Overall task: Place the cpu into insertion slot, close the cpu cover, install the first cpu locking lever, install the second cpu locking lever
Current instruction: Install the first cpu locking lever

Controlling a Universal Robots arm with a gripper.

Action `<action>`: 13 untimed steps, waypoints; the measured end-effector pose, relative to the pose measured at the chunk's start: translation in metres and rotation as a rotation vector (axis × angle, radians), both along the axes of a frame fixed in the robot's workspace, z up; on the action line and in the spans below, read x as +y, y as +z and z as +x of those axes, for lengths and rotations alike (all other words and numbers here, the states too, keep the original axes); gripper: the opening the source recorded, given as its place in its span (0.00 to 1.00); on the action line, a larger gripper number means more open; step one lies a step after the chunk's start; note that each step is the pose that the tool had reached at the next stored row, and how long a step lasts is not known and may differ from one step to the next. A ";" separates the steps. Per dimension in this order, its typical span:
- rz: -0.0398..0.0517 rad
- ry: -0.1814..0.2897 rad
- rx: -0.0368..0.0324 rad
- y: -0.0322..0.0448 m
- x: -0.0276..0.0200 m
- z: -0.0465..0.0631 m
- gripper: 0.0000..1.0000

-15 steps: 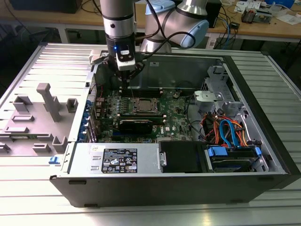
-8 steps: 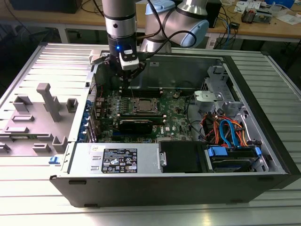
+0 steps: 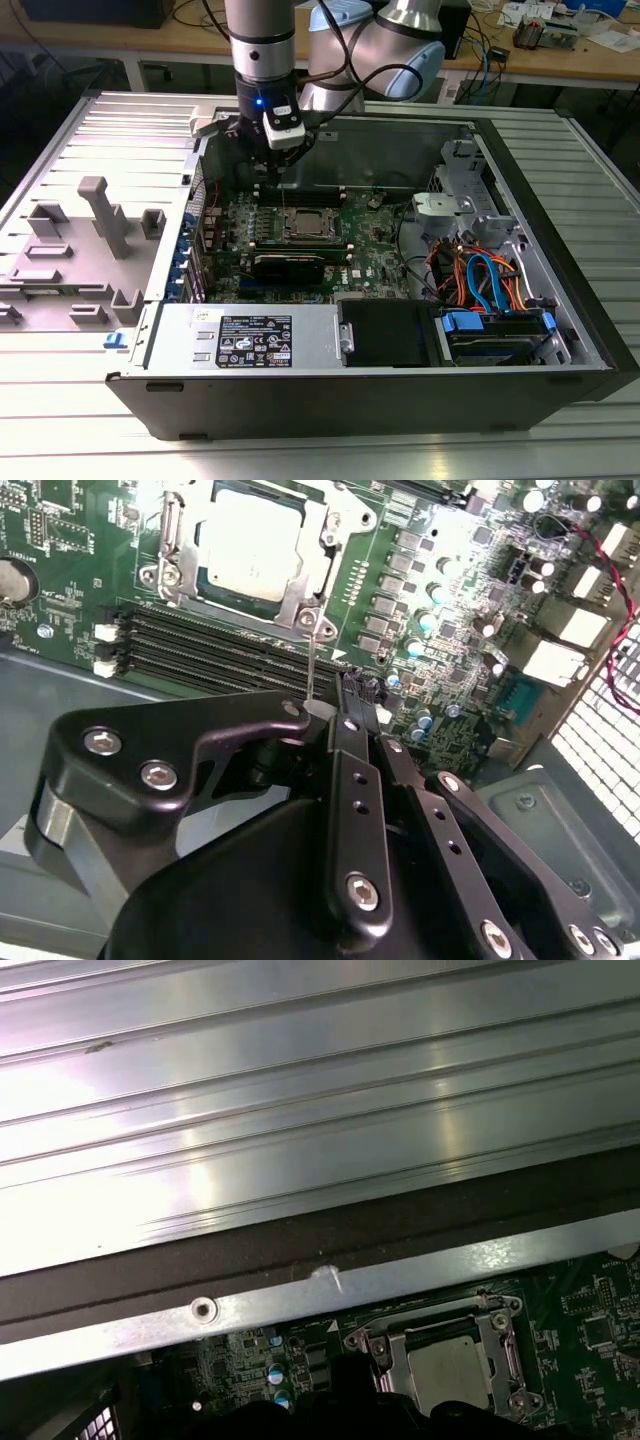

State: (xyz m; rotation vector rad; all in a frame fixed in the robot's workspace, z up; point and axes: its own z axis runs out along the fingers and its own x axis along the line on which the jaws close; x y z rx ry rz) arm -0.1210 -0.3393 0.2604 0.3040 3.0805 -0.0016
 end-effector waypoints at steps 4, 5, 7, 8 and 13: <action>0.0001 0.024 0.0031 -0.0006 0.0000 0.005 0.11; 0.0001 0.032 0.0042 -0.0010 0.0000 0.007 0.11; 0.0003 0.046 0.0051 -0.0020 0.0000 0.010 0.11; 0.0002 0.053 0.0052 -0.0025 0.0000 0.012 0.11; -0.0001 0.085 0.0055 -0.0039 0.0000 0.015 0.11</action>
